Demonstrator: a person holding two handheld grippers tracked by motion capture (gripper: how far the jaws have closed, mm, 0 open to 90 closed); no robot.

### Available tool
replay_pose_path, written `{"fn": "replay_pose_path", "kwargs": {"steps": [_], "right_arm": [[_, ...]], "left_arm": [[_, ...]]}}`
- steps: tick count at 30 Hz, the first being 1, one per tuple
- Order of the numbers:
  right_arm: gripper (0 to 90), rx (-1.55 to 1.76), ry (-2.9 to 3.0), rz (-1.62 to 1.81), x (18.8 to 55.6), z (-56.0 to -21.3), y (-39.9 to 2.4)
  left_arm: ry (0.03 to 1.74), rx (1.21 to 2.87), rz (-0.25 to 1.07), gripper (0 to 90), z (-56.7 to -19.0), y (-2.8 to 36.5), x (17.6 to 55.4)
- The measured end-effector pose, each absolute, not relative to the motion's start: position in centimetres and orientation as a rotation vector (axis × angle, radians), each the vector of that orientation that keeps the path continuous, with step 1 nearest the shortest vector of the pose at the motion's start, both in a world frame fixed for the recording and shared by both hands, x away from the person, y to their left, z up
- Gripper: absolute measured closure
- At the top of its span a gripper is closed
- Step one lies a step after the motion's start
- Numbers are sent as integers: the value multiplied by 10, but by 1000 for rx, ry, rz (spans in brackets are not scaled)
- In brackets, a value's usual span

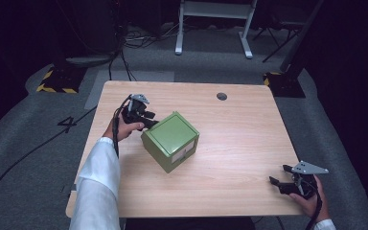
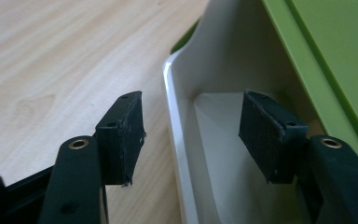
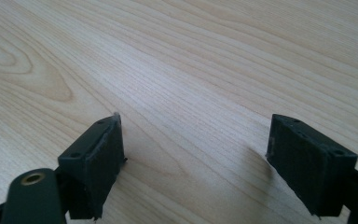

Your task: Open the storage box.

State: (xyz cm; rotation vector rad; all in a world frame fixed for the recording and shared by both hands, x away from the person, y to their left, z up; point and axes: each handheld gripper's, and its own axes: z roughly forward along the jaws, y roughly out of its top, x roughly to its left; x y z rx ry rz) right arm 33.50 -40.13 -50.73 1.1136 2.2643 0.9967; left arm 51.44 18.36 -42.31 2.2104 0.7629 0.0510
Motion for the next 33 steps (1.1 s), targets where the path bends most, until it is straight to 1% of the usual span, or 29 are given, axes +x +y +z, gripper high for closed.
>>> {"fn": "replay_pose_path", "kwargs": {"steps": [4, 6, 8, 9, 11, 12, 13, 15, 16, 18, 20, 22, 24, 26, 27, 28, 31, 33], "right_arm": [[188, 1113, 2264, 996, 335, -507, -401], [188, 1112, 2264, 996, 335, -507, -401], [188, 1115, 2265, 999, 335, -507, -401], [188, 1116, 2266, 1000, 335, -507, -402], [188, 1116, 2266, 1000, 335, -507, -401], [188, 1115, 2265, 999, 335, -507, -401], [187, 1116, 2266, 1000, 335, -507, -402], [186, 1117, 2266, 1000, 335, -507, -401], [186, 1117, 2266, 1000, 335, -507, -401], [187, 1116, 2265, 999, 335, -507, -401], [187, 1116, 2265, 999, 335, -507, -401], [187, 1116, 2265, 999, 335, -507, -401], [187, 1116, 2265, 999, 335, -507, -401], [187, 1115, 2265, 998, 335, -507, -401], [187, 1115, 2265, 998, 335, -507, -401], [187, 1116, 2265, 999, 335, -507, -401], [187, 1115, 2264, 998, 335, -507, -401], [187, 1112, 2262, 995, 335, -507, -401]], "left_arm": [[742, 2226, 7, 404, -423, 184, 511], [736, 2232, 5, 388, -422, 184, 508], [742, 2245, -9, 406, -423, 184, 507], [759, 2267, 9, 397, -424, 184, 507], [798, 2267, 13, 337, -425, 185, 509], [799, 2267, 7, 334, -425, 186, 510], [823, 2283, 21, 360, -426, 185, 511], [842, 2408, 103, 371, -430, 178, 512], [854, 2456, 110, 371, -434, 174, 513], [819, 2500, 66, 389, -441, 168, 513], [808, 2428, 19, 400, -443, 168, 513], [807, 2406, -14, 415, -446, 168, 514], [816, 2433, -35, 452, -449, 166, 516], [827, 2465, -28, 458, -450, 165, 518], [844, 2505, -46, 491, -452, 163, 521], [850, 2520, -66, 460, -454, 162, 522], [844, 2554, -100, 485, -457, 157, 523], [838, 2577, -103, 481, -458, 154, 523]]}}
